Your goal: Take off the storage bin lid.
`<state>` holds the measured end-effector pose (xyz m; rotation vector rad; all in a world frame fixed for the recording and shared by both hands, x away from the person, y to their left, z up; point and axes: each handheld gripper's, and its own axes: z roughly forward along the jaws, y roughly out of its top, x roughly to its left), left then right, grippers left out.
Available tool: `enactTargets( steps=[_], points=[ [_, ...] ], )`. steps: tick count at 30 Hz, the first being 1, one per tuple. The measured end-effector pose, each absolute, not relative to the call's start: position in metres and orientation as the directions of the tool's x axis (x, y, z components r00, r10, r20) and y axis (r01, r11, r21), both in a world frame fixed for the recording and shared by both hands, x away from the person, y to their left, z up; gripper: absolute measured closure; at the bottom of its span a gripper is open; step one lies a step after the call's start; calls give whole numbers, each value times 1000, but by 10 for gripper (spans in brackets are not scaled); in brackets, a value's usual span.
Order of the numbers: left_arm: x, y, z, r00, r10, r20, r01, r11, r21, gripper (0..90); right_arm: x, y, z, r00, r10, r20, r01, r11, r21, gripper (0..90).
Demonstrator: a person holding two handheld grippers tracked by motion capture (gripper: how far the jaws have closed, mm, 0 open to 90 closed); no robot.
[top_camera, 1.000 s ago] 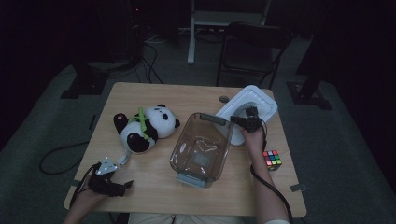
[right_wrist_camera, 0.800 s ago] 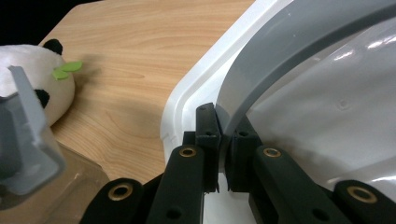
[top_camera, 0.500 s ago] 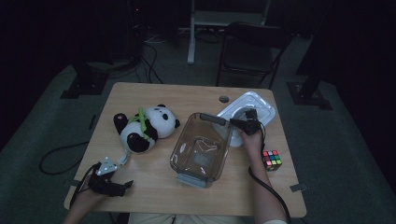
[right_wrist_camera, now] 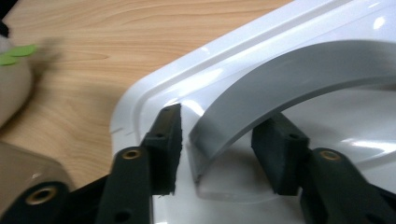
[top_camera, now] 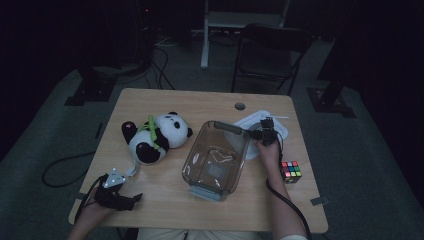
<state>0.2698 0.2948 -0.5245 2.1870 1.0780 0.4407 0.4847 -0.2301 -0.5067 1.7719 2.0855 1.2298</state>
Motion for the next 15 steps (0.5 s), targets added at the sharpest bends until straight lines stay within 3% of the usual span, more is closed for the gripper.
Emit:
enactTargets(
  steps=[15],
  points=[
    [270, 295, -525, 605, 796, 13, 577, -450, 682, 4, 475, -232, -484, -249, 901, 356, 763, -44, 644, 424]
  ],
)
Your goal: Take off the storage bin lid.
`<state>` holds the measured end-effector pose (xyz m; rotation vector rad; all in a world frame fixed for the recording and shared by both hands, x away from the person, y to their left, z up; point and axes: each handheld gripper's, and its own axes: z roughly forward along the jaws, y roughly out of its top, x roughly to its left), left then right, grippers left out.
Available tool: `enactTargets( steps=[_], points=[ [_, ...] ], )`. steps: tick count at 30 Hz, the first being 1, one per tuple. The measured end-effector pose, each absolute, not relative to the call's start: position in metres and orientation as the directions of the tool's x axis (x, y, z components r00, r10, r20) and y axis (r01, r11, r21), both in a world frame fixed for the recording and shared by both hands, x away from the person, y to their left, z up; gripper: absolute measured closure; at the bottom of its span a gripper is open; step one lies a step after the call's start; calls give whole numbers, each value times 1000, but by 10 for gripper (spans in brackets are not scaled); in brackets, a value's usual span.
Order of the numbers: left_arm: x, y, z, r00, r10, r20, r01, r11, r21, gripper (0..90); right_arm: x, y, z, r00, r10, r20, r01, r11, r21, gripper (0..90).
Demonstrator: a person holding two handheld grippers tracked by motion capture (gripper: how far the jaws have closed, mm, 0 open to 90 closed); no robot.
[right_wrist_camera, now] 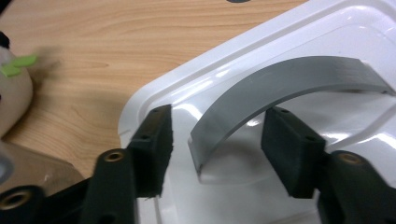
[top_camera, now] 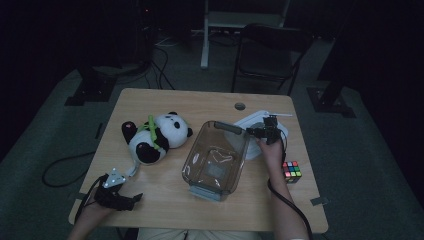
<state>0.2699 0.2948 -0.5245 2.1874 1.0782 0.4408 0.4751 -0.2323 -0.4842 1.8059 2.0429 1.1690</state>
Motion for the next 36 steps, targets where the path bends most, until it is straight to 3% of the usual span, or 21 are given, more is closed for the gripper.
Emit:
enactTargets(
  steps=[18, 36],
  points=[
    [270, 295, -525, 604, 797, 13, 577, -449, 682, 4, 456, -231, -463, -256, 940, 225, 755, 49, 654, 238],
    [269, 296, -525, 611, 792, 13, 573, -453, 682, 4, 409, -234, -440, -330, 925, 189, 680, 94, 727, 147]
  ],
)
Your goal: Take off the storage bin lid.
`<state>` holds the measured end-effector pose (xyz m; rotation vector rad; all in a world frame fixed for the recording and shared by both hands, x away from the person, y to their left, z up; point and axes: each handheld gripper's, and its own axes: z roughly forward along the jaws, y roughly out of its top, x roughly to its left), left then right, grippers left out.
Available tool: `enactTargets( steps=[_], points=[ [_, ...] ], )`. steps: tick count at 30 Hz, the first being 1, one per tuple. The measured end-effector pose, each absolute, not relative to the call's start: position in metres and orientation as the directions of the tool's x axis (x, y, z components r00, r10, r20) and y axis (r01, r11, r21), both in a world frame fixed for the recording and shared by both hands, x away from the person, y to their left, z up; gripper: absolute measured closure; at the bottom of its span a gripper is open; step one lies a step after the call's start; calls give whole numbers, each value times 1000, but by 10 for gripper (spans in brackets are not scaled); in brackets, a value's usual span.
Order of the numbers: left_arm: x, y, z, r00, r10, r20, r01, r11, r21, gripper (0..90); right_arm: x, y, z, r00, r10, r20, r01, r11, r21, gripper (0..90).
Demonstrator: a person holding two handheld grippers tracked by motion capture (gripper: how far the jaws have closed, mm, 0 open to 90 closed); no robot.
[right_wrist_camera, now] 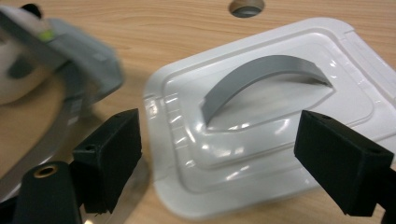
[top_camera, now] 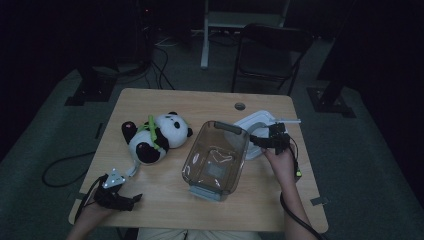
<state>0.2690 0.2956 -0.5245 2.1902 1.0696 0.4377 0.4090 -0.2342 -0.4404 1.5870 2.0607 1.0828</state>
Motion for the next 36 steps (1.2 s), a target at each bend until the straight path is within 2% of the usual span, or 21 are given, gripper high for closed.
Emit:
enactTargets(
  steps=[8, 16, 19, 22, 26, 30, 36],
  points=[
    [269, 296, -525, 612, 791, 12, 573, -454, 682, 4, 378, -233, -431, -363, 920, 148, 609, 113, 785, 132],
    [269, 296, -524, 612, 791, 13, 573, -455, 682, 4, 350, -230, -432, -420, 895, 153, 571, 129, 811, 120],
    [269, 295, -525, 608, 794, 13, 576, -452, 681, 4, 343, -228, -435, -415, 899, 136, 561, 135, 817, 120],
    [268, 295, -524, 602, 799, 14, 579, -448, 681, 4, 335, -229, -438, -450, 886, 113, 518, 155, 841, 131],
    [268, 294, -525, 594, 805, 13, 583, -441, 683, 4, 327, -228, -446, -539, 835, 110, 490, 204, 848, 137],
    [268, 294, -525, 592, 806, 14, 583, -440, 683, 4, 316, -223, -457, -548, 837, 21, 468, 286, 836, 138],
    [268, 294, -525, 592, 806, 13, 583, -439, 683, 4, 304, -219, -473, -567, 824, 0, 438, 302, 847, 126]
  ],
)
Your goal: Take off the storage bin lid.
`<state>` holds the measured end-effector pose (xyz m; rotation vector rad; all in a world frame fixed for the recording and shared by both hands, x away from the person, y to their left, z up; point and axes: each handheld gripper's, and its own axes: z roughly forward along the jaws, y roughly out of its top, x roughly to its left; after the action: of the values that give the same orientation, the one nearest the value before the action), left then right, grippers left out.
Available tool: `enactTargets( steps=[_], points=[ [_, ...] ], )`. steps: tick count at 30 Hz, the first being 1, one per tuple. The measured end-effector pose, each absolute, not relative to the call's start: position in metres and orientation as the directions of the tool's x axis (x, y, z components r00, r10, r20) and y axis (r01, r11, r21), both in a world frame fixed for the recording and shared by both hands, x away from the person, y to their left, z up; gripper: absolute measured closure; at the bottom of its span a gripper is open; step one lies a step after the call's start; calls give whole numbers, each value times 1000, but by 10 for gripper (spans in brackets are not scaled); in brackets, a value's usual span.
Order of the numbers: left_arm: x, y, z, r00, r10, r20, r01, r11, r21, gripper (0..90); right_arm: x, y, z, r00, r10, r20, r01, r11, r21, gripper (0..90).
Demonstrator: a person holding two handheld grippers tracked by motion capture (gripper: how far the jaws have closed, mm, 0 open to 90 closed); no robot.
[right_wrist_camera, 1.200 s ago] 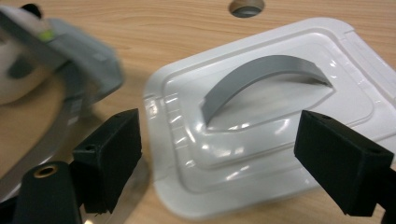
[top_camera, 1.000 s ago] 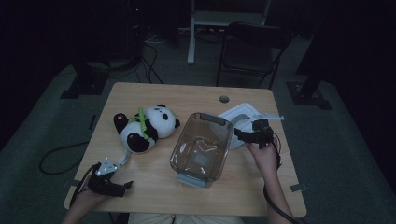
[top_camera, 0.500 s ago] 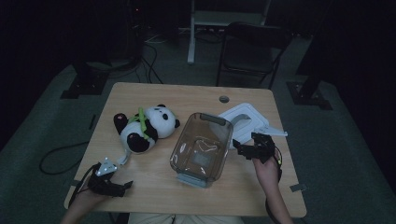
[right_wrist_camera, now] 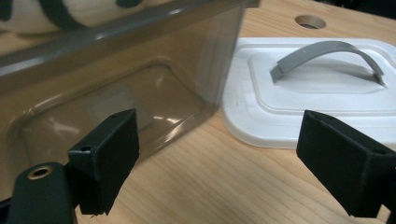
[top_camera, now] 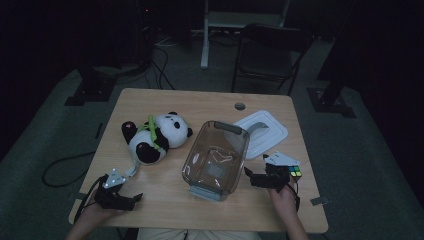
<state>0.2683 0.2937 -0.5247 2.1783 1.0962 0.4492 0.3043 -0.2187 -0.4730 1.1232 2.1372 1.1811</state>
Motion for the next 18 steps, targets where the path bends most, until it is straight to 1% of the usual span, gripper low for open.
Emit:
enactTargets(
  steps=[4, 6, 10, 18],
  points=[
    [268, 294, -525, 592, 806, 13, 583, -439, 683, 4, 300, -217, -483, -605, 796, 19, 433, 309, 847, 125],
    [268, 294, -525, 592, 806, 13, 583, -439, 684, 4, 297, -216, -488, -604, 797, 11, 430, 315, 846, 126],
    [268, 294, -525, 592, 806, 13, 583, -439, 683, 4, 294, -216, -500, -630, 776, 26, 439, 329, 836, 126],
    [268, 294, -525, 593, 805, 13, 582, -440, 684, 4, 291, -214, -517, -618, 784, 54, 472, 315, 824, 126]
  ],
)
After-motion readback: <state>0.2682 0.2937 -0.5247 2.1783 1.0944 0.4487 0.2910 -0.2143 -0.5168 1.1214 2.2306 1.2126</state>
